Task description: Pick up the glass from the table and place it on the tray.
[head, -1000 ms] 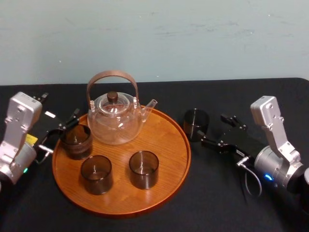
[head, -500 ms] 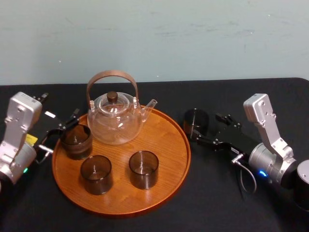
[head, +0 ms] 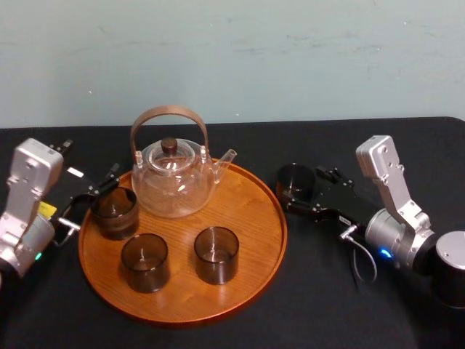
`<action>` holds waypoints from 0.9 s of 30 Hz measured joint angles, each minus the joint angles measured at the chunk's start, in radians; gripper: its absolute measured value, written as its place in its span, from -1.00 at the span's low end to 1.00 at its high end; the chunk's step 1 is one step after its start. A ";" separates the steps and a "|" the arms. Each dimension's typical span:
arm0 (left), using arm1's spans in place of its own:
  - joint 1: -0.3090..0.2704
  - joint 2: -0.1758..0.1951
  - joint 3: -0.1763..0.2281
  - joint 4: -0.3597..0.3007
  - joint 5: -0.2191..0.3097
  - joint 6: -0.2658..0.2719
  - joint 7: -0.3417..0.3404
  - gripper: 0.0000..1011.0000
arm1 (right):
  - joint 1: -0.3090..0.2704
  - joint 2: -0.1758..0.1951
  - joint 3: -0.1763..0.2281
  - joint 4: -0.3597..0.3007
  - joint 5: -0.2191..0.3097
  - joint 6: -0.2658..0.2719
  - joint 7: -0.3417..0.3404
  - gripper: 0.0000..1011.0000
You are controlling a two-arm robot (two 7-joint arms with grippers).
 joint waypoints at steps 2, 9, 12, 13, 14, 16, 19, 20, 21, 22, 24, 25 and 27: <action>0.000 0.000 0.000 0.000 0.000 0.000 0.000 0.98 | 0.007 -0.003 -0.002 0.010 0.000 -0.003 0.002 0.98; 0.000 0.000 0.000 0.000 0.000 0.000 0.000 0.98 | 0.035 -0.017 -0.010 0.059 0.000 -0.015 0.008 0.98; 0.000 0.000 0.000 0.000 0.000 0.000 0.000 0.98 | 0.041 -0.020 -0.011 0.071 0.000 -0.019 0.011 0.98; 0.000 0.000 0.000 0.000 0.000 0.000 0.000 0.98 | 0.043 -0.020 -0.011 0.074 0.000 -0.020 0.011 0.98; 0.000 0.000 0.000 0.000 0.000 0.000 0.000 0.98 | 0.044 -0.021 -0.012 0.077 0.000 -0.021 0.011 0.98; 0.000 0.000 0.000 0.000 0.000 0.000 0.000 0.98 | 0.047 -0.022 -0.012 0.081 0.000 -0.021 0.012 0.98; 0.000 0.000 0.000 0.000 0.000 0.000 0.000 0.98 | 0.051 -0.024 -0.014 0.088 0.001 -0.024 0.015 0.98; 0.000 0.000 0.000 0.000 0.000 0.000 0.000 0.98 | 0.054 -0.024 -0.014 0.092 0.002 -0.025 0.016 0.98; 0.000 0.000 0.000 0.000 0.000 0.000 0.000 0.98 | 0.056 -0.025 -0.015 0.094 0.003 -0.026 0.017 0.98; 0.000 0.000 0.000 0.000 0.000 0.000 0.000 0.98 | 0.057 -0.026 -0.015 0.096 0.003 -0.027 0.018 0.98; 0.000 0.000 0.000 0.000 0.000 0.000 0.000 0.98 | 0.062 -0.028 -0.017 0.104 0.004 -0.031 0.021 0.98; 0.000 0.000 0.000 0.000 0.000 0.000 0.000 0.98 | 0.064 -0.029 -0.018 0.109 0.005 -0.035 0.023 0.98; 0.000 0.000 0.000 0.000 0.000 0.000 0.000 0.98 | 0.068 -0.031 -0.020 0.117 0.005 -0.040 0.024 0.98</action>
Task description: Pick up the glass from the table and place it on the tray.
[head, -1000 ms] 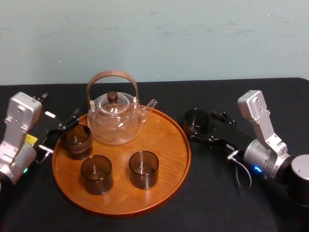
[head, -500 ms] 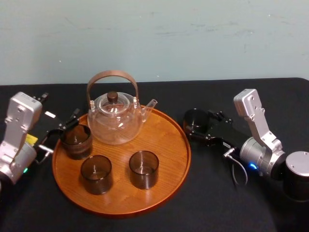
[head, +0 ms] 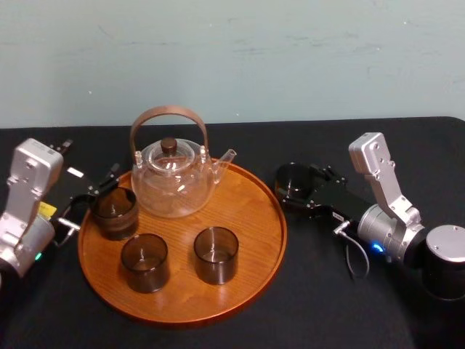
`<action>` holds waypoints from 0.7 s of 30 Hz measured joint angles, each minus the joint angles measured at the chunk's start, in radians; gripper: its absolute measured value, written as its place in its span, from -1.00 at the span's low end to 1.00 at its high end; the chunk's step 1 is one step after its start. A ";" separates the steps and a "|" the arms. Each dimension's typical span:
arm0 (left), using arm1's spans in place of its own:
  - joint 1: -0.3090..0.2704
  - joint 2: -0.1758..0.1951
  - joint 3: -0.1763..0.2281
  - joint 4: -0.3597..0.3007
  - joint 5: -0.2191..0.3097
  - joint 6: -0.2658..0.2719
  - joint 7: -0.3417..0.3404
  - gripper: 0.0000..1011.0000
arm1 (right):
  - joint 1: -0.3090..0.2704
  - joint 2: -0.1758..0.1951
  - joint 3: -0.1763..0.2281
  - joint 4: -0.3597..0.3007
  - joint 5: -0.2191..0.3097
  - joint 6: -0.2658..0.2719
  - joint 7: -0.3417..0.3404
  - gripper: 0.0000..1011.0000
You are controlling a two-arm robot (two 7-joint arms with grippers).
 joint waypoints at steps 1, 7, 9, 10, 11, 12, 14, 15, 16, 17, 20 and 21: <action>0.000 0.000 0.000 0.000 0.000 0.000 0.000 0.98 | 0.000 0.000 0.000 0.000 0.000 0.000 0.000 0.98; 0.000 0.000 0.000 0.000 0.000 0.000 0.000 0.98 | 0.010 -0.006 -0.003 0.018 0.001 -0.013 0.004 0.98; 0.000 0.000 0.000 0.000 0.000 0.000 0.000 0.98 | 0.013 -0.007 -0.004 0.023 0.001 -0.016 0.004 0.98; 0.000 0.000 0.000 0.000 0.000 0.000 0.000 0.98 | 0.015 -0.008 -0.005 0.029 0.000 -0.018 0.005 0.98; 0.000 0.000 0.000 0.000 0.000 0.000 0.000 0.98 | 0.017 -0.010 -0.006 0.033 0.000 -0.019 0.004 0.98; 0.000 0.000 0.000 0.000 0.000 0.000 0.000 0.98 | 0.018 -0.010 -0.006 0.035 0.000 -0.020 0.004 0.98; 0.000 0.000 0.000 0.000 0.000 0.000 0.000 0.98 | 0.019 -0.011 -0.007 0.037 -0.002 -0.020 0.003 0.98; 0.000 0.000 0.000 0.000 0.000 0.000 0.000 0.98 | 0.019 -0.011 -0.007 0.038 -0.003 -0.020 0.002 0.98; 0.000 0.000 0.000 0.000 0.000 0.000 0.000 0.98 | 0.019 -0.011 -0.007 0.038 -0.003 -0.020 0.002 0.98; 0.000 0.000 0.000 0.000 0.000 0.000 0.000 0.98 | 0.019 -0.011 -0.007 0.038 -0.003 -0.020 0.002 0.98; 0.000 0.000 0.000 0.000 0.000 0.000 0.000 0.98 | 0.019 -0.011 -0.007 0.037 -0.003 -0.020 0.002 0.98; 0.000 0.000 0.000 0.000 0.000 0.000 0.000 0.98 | 0.019 -0.011 -0.007 0.037 -0.003 -0.020 0.002 0.98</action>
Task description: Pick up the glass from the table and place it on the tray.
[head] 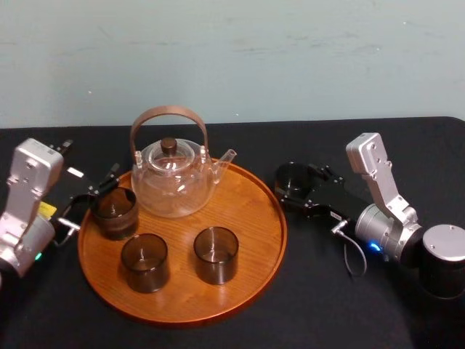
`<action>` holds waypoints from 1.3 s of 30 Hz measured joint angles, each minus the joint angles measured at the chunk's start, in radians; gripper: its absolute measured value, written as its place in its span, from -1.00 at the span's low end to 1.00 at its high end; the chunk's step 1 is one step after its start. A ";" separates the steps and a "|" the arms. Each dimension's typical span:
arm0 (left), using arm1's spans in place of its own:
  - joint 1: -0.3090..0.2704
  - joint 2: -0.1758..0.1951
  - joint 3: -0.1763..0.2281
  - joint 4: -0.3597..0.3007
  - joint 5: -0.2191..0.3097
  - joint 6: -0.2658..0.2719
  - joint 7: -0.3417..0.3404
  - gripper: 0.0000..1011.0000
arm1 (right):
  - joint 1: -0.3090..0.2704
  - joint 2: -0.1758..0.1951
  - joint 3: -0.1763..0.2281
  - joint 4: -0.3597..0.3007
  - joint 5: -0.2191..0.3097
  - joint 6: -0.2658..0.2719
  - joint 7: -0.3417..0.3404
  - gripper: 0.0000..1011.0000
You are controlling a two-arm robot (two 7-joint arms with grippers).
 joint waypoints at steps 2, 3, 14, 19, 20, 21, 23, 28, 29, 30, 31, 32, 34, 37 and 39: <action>0.000 0.000 0.000 0.000 0.000 0.000 0.000 0.98 | 0.000 0.000 0.000 -0.001 0.000 0.000 -0.001 0.93; 0.000 0.000 0.000 0.000 0.000 0.000 0.000 0.98 | 0.000 0.000 0.000 -0.001 0.000 0.000 -0.001 0.91; 0.000 0.000 0.000 0.000 0.000 0.000 0.000 0.98 | -0.001 0.001 0.001 -0.003 0.000 0.001 0.000 0.76; 0.000 0.000 0.000 0.000 0.000 0.000 0.000 0.98 | -0.002 0.002 0.002 -0.004 0.000 0.001 0.000 0.76; 0.000 0.000 0.000 0.000 0.000 0.000 0.000 0.98 | -0.002 0.002 0.002 -0.004 0.000 0.001 0.000 0.76; 0.000 0.000 0.000 0.000 0.000 0.000 0.000 0.98 | -0.002 0.002 0.002 -0.004 0.000 0.001 0.000 0.76; 0.000 0.000 0.000 0.000 0.000 0.000 0.000 0.98 | -0.002 0.002 0.002 -0.004 0.000 0.001 0.000 0.76; 0.000 0.000 0.000 0.000 0.000 0.000 0.000 0.98 | -0.002 0.002 0.002 -0.004 0.000 0.002 0.000 0.76; 0.000 0.000 0.000 0.000 0.000 0.000 0.000 0.98 | -0.002 0.002 0.002 -0.005 0.000 0.002 0.000 0.76; 0.000 0.000 0.000 0.000 0.000 0.000 0.000 0.98 | -0.002 0.002 0.002 -0.004 0.000 0.002 0.000 0.76; 0.000 0.000 0.000 0.000 0.000 0.000 0.000 0.98 | -0.002 0.002 0.002 -0.004 0.000 0.002 0.000 0.76; 0.000 0.000 0.000 0.000 0.000 0.000 0.000 0.98 | -0.002 0.002 0.002 -0.005 0.000 0.002 0.000 0.76; 0.000 0.000 0.000 0.000 0.000 0.000 0.000 0.98 | -0.002 0.002 0.002 -0.005 0.000 0.002 0.000 0.76; 0.000 0.000 0.000 0.000 0.000 0.000 0.000 0.98 | -0.003 0.001 0.005 -0.003 0.003 0.000 0.002 0.76; 0.000 0.000 0.000 0.000 0.000 0.000 0.000 0.98 | -0.004 0.001 0.008 -0.003 0.006 -0.002 0.003 0.76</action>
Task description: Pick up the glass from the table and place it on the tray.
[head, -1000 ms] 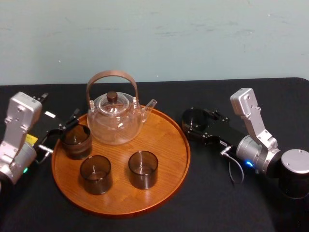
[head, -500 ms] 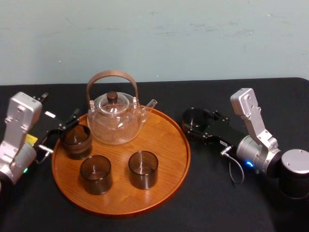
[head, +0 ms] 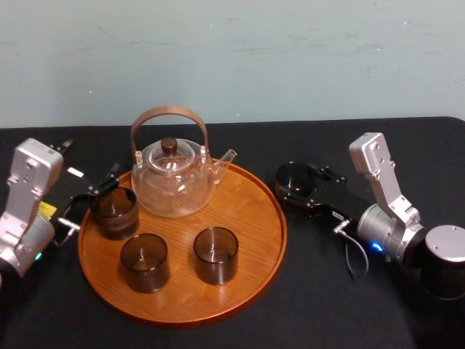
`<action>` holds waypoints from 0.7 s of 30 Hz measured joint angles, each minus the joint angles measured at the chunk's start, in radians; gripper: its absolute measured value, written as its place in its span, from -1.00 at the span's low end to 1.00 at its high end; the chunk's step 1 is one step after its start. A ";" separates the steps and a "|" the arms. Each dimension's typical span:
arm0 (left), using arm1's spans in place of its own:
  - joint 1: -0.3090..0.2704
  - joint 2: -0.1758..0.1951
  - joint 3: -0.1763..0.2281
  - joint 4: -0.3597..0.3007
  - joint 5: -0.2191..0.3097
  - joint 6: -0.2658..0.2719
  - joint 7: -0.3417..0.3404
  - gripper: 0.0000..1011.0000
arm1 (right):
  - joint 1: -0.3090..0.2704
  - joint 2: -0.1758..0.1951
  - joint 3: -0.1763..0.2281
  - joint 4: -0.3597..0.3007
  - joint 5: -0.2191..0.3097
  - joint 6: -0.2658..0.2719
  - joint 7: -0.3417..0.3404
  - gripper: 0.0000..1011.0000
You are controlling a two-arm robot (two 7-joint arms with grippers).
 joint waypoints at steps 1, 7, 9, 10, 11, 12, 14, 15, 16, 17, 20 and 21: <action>0.000 0.000 0.000 0.000 0.000 0.000 0.000 0.98 | -0.002 0.001 0.002 -0.001 0.002 -0.002 0.001 0.76; 0.000 0.000 0.000 0.000 0.000 0.000 0.000 0.98 | -0.013 0.011 0.010 -0.026 0.008 -0.003 0.000 0.76; 0.000 0.000 0.000 0.000 0.000 0.000 0.000 0.98 | -0.016 0.013 0.013 -0.033 0.010 -0.003 -0.002 0.76; 0.000 0.000 0.000 0.000 0.000 0.000 0.000 0.98 | -0.018 0.015 0.014 -0.037 0.010 -0.003 -0.003 0.76; 0.000 0.000 0.000 0.000 0.000 0.000 0.000 0.98 | -0.021 0.017 0.016 -0.046 0.012 -0.003 -0.004 0.76; 0.000 0.000 0.000 0.000 0.000 0.000 0.000 0.98 | -0.023 0.019 0.017 -0.051 0.012 -0.003 -0.005 0.76; 0.000 0.000 0.000 0.000 0.000 0.000 0.000 0.98 | -0.029 0.023 0.020 -0.065 0.014 -0.002 -0.007 0.76; 0.000 0.000 0.000 0.000 0.000 0.000 0.000 0.98 | -0.033 0.027 0.023 -0.076 0.015 -0.002 -0.008 0.76; 0.000 0.000 0.000 0.000 0.000 0.000 0.000 0.98 | -0.035 0.028 0.024 -0.081 0.016 -0.001 -0.008 0.76; 0.000 0.000 0.000 0.000 0.000 0.000 0.000 0.98 | -0.035 0.028 0.024 -0.081 0.016 -0.001 -0.008 0.76; 0.000 0.000 0.000 0.000 0.000 0.000 0.000 0.98 | -0.048 0.036 0.029 -0.111 0.020 0.000 -0.010 0.76; 0.000 0.000 0.000 0.000 0.000 0.000 0.000 0.98 | -0.050 0.038 0.029 -0.116 0.021 0.000 -0.011 0.76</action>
